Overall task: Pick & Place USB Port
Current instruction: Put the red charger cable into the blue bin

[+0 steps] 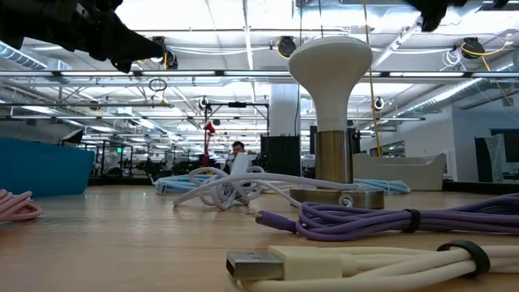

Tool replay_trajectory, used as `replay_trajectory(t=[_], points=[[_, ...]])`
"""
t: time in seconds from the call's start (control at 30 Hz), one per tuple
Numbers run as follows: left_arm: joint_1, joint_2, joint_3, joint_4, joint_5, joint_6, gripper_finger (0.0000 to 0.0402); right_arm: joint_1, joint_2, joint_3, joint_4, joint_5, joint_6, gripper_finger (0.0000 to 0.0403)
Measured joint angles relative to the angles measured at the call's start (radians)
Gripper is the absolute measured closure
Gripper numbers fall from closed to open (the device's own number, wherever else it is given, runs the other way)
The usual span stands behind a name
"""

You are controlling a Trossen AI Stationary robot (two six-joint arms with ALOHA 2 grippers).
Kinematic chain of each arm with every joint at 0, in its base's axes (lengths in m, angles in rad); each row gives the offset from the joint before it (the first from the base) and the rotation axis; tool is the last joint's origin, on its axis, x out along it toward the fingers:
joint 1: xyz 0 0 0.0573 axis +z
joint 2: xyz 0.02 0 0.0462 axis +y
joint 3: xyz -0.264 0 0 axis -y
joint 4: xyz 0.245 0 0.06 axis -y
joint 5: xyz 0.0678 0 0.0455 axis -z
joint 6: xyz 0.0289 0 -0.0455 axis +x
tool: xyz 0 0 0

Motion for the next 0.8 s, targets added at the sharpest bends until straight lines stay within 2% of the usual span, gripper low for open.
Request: replay_trajectory(t=[0.13,0.33,0.5,0.63,0.8], points=[[0.0,0.0,0.0,0.0,0.0,-0.011,0.038,0.045,0.0,0.0,0.004,-0.162,0.073,0.026],[0.0,0.0,0.0,0.0,0.003,-0.023,0.038,0.096,0.052,0.0,-0.048,-0.333,0.159,0.0263],[0.0,0.0,0.0,-0.001,0.005,-0.025,0.038,0.165,0.123,0.012,-0.142,-0.332,0.317,0.0261],[0.0,0.0,0.0,-0.005,0.005,-0.019,0.038,0.241,0.21,0.127,-0.368,-0.329,0.478,0.0252],[0.0,0.0,0.0,-0.008,0.005,-0.019,0.038,0.345,0.377,0.407,-0.814,-0.271,0.655,0.0248]])
